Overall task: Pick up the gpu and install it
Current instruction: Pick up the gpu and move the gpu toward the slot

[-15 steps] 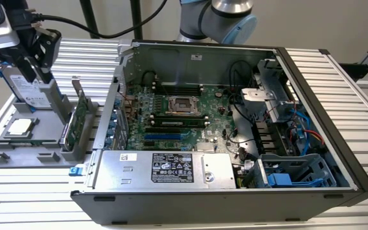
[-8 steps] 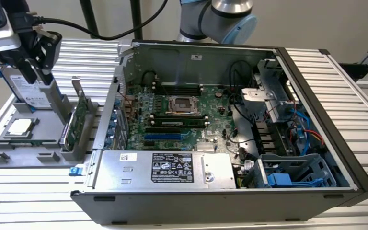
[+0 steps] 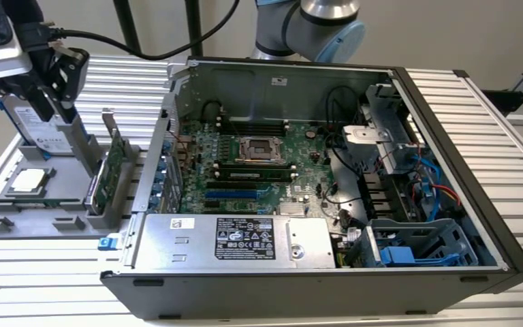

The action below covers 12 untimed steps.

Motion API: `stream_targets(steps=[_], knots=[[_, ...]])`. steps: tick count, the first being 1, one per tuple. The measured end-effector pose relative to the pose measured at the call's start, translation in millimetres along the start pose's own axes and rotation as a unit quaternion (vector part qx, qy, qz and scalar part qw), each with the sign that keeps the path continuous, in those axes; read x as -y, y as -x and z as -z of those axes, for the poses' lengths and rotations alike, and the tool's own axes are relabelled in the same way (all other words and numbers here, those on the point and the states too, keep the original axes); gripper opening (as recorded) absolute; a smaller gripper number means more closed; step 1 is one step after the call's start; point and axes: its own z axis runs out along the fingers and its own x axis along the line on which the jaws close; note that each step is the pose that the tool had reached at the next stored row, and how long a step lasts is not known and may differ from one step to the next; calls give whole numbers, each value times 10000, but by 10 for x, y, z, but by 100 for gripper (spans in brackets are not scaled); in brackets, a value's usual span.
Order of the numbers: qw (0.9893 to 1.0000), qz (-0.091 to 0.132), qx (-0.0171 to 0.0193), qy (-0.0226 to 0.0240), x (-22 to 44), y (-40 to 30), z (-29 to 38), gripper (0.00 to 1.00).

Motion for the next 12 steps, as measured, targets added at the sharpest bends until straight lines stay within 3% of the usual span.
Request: stream_targets(steps=[12], knots=[[10000,0,0,0,3,0,-54,100]])
